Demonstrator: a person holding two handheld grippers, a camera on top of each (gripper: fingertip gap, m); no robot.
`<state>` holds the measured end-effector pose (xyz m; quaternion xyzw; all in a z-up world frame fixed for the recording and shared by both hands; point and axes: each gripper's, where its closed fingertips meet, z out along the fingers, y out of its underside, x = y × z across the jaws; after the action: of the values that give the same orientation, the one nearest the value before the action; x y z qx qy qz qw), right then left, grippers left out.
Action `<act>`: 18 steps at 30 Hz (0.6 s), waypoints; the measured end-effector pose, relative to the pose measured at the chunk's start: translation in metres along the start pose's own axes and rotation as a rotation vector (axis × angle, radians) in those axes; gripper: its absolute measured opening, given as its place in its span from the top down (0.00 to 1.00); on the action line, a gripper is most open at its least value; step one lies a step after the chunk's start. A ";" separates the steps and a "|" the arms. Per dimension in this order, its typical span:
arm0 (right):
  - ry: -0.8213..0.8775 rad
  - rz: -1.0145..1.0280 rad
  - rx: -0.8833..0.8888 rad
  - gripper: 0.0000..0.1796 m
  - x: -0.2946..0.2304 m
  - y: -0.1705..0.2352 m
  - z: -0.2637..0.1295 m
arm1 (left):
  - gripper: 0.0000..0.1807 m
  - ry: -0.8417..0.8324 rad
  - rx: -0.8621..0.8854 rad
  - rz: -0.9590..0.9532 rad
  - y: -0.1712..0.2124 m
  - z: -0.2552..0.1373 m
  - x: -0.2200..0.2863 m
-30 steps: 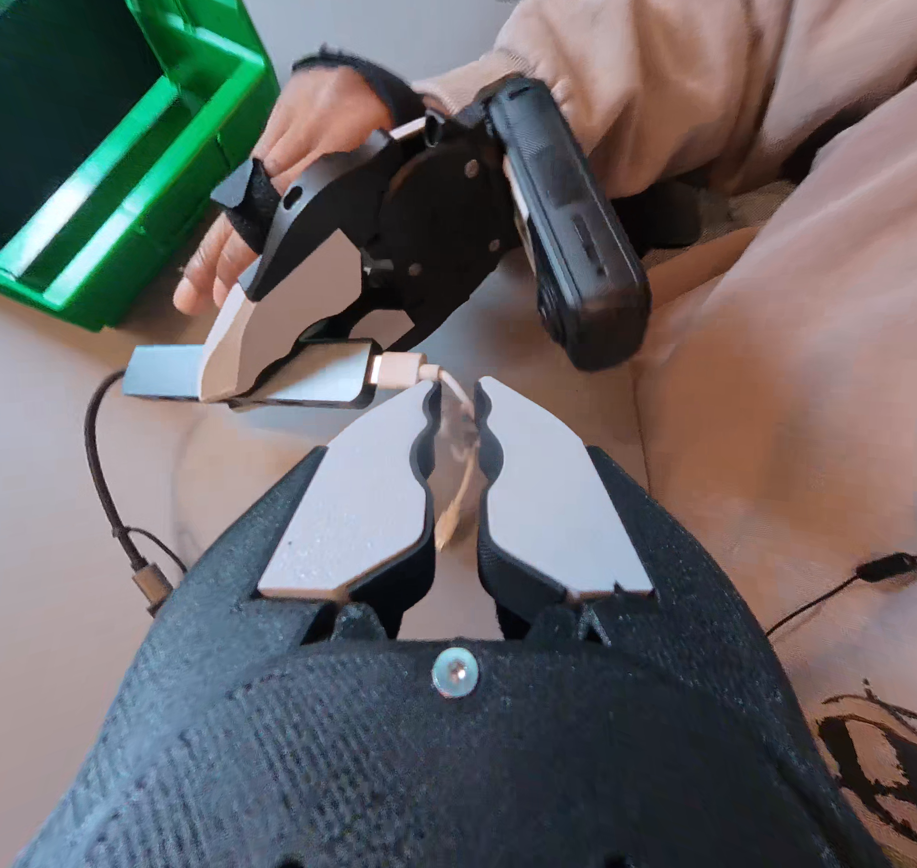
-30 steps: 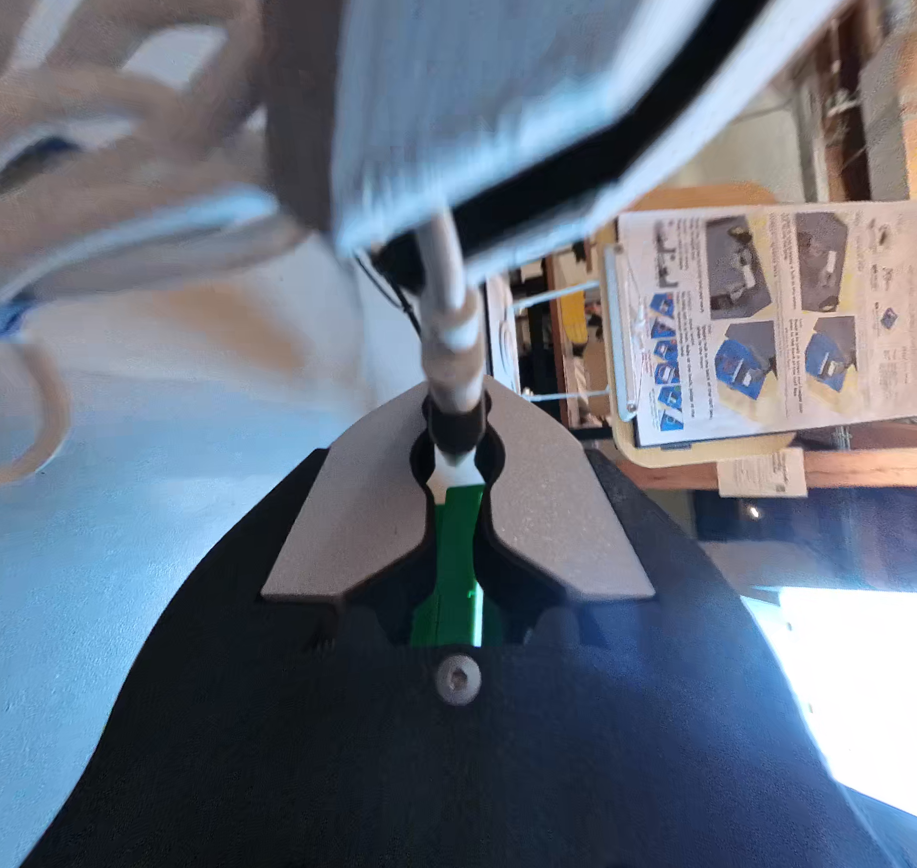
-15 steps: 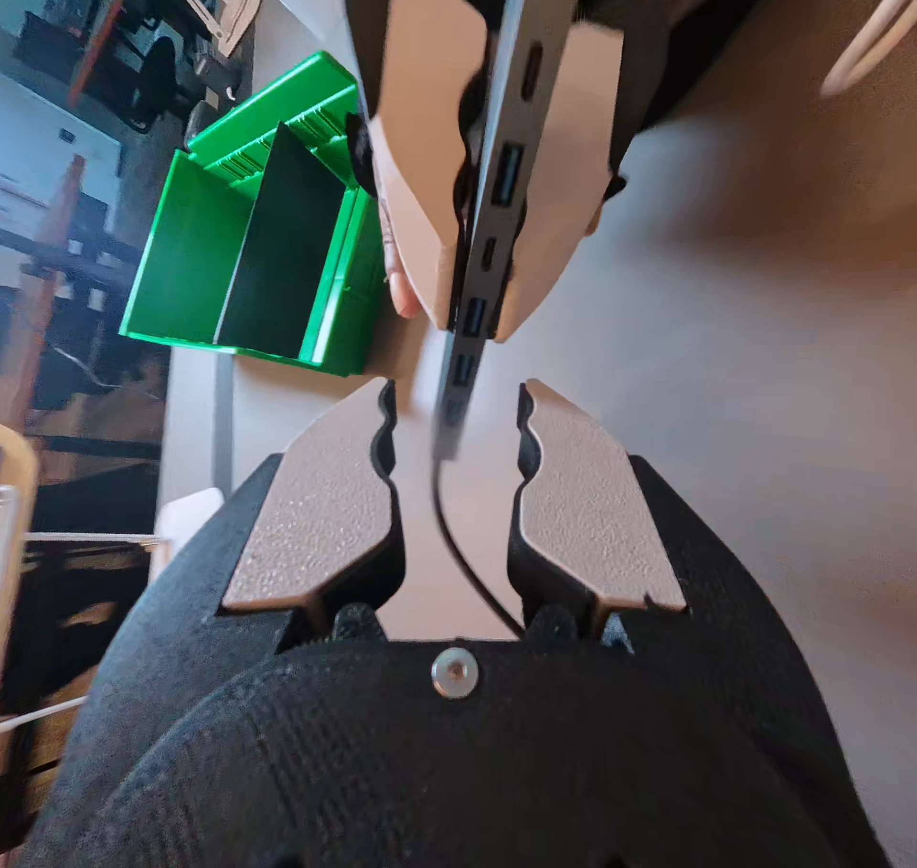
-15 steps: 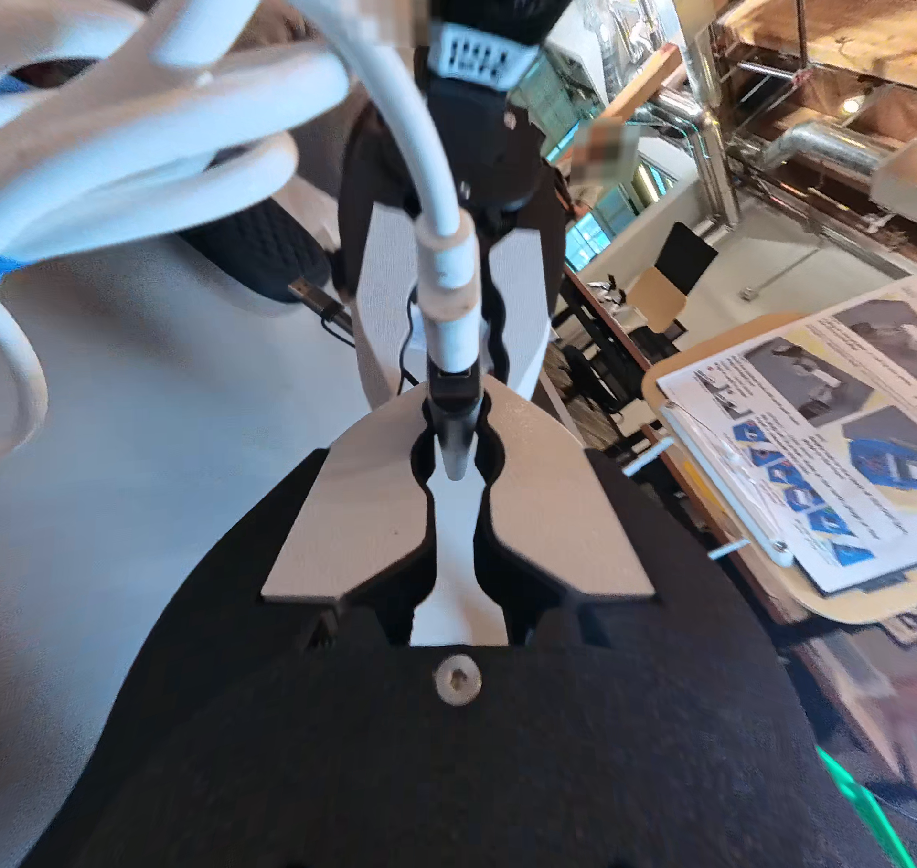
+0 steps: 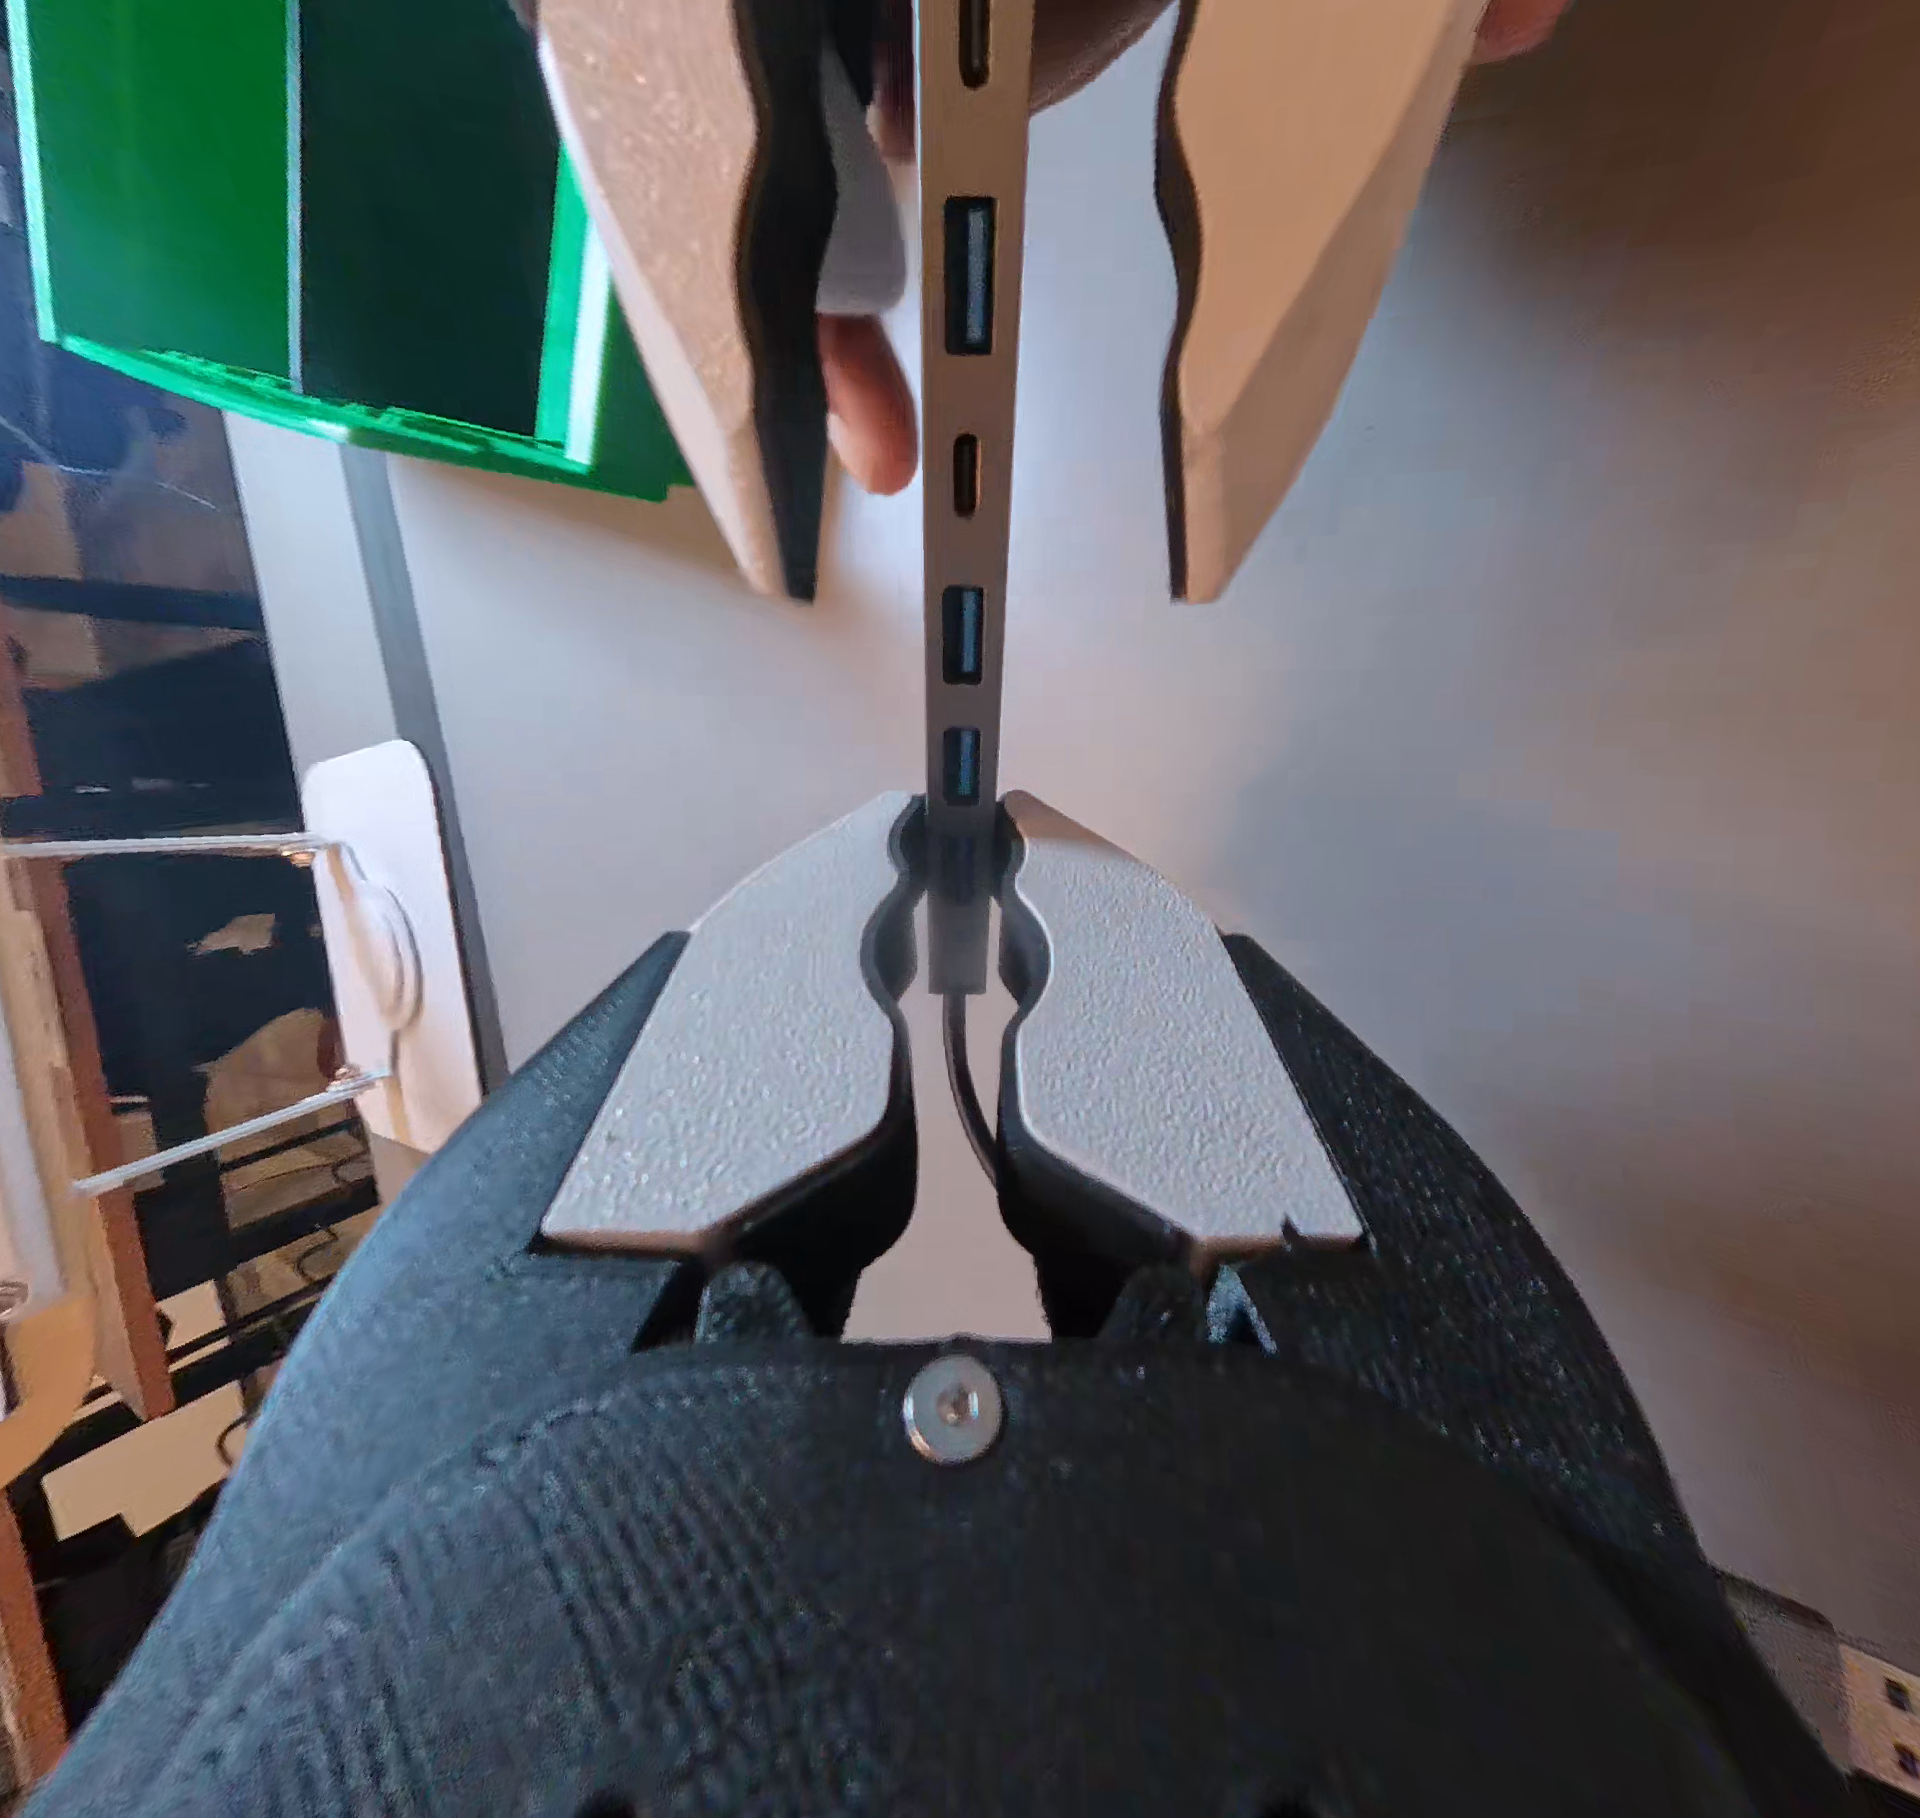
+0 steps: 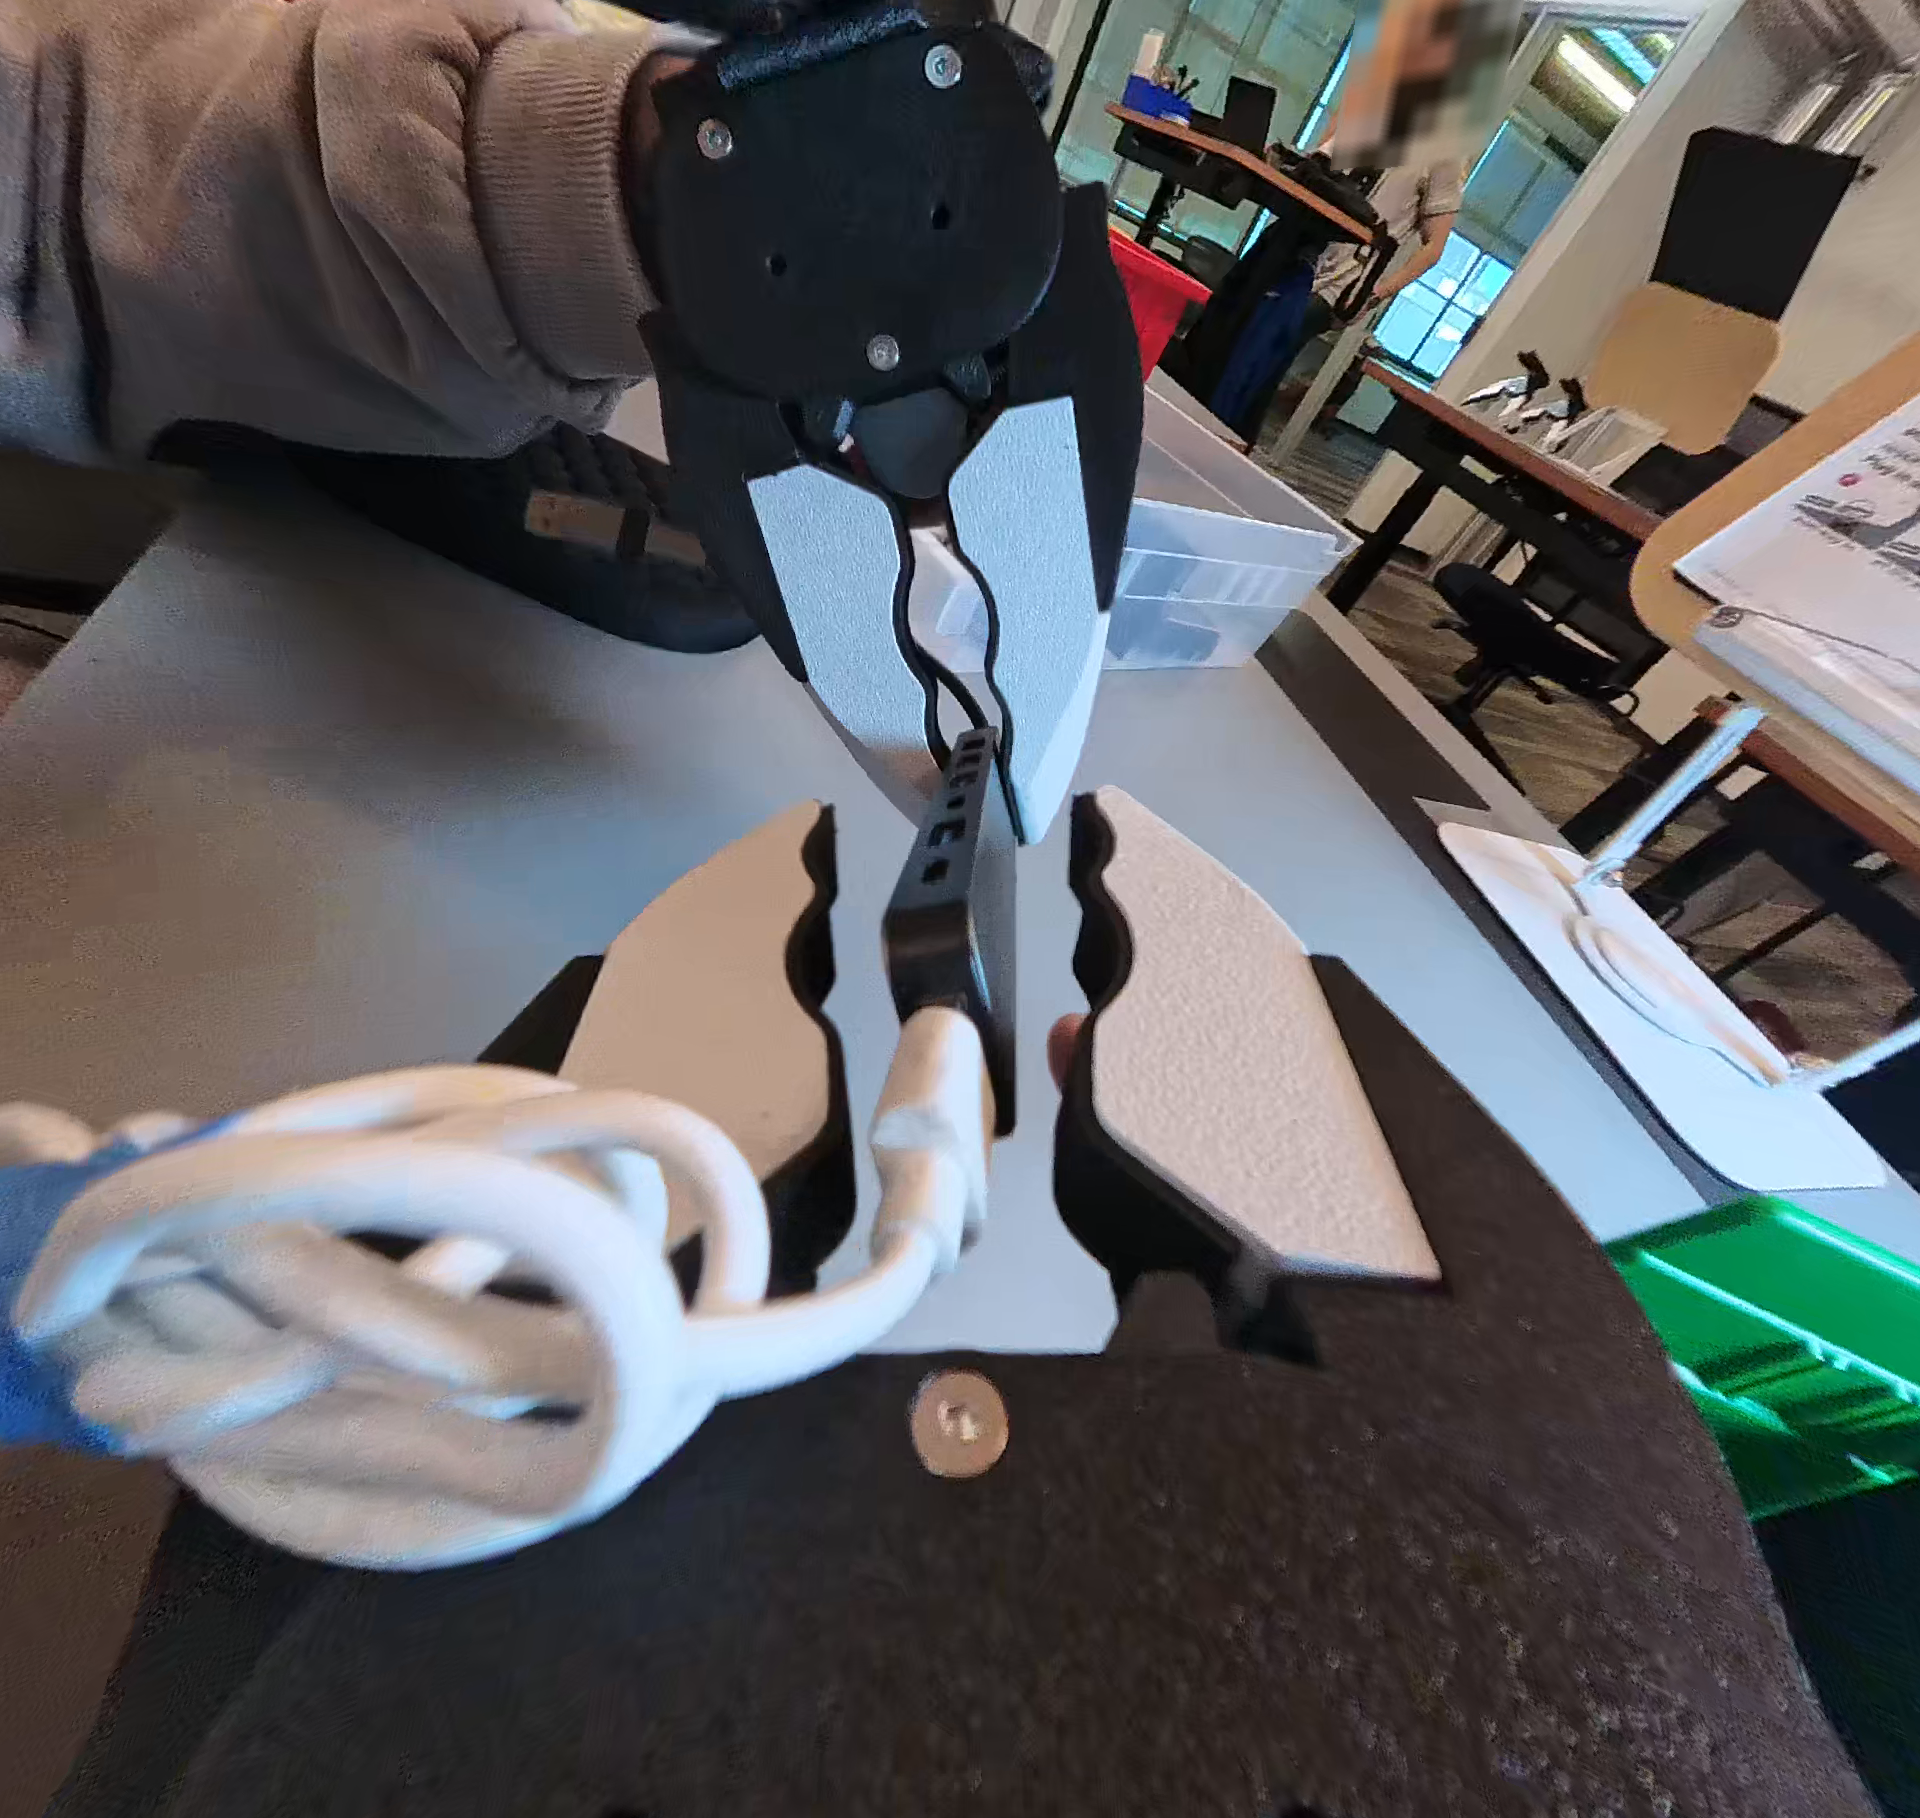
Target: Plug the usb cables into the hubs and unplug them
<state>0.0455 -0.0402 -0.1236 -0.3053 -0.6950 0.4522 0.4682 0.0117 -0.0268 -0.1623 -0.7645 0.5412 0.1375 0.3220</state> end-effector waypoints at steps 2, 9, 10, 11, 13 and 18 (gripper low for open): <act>0.003 -0.010 0.010 0.75 -0.004 -0.002 0.003 | 0.94 0.035 -0.030 -0.001 -0.003 0.002 0.007; 0.002 -0.075 0.007 0.93 -0.006 -0.007 -0.001 | 0.93 0.027 0.029 -0.008 -0.010 0.003 0.008; 0.003 -0.068 0.007 0.93 -0.005 -0.008 -0.002 | 0.93 0.020 0.066 -0.027 -0.012 0.002 0.006; 0.003 -0.059 0.005 0.93 -0.003 -0.008 -0.003 | 0.93 0.013 0.109 -0.052 -0.015 0.000 0.005; 0.012 -0.050 0.011 0.93 0.001 -0.010 -0.006 | 0.92 -0.008 0.194 -0.107 -0.018 -0.005 -0.001; 0.031 0.001 0.075 0.93 0.011 -0.020 -0.015 | 0.92 -0.078 0.375 -0.199 -0.023 -0.020 -0.013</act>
<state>0.0553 -0.0338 -0.0992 -0.2951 -0.6701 0.4732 0.4898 0.0252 -0.0257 -0.1317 -0.7350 0.4664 0.0313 0.4912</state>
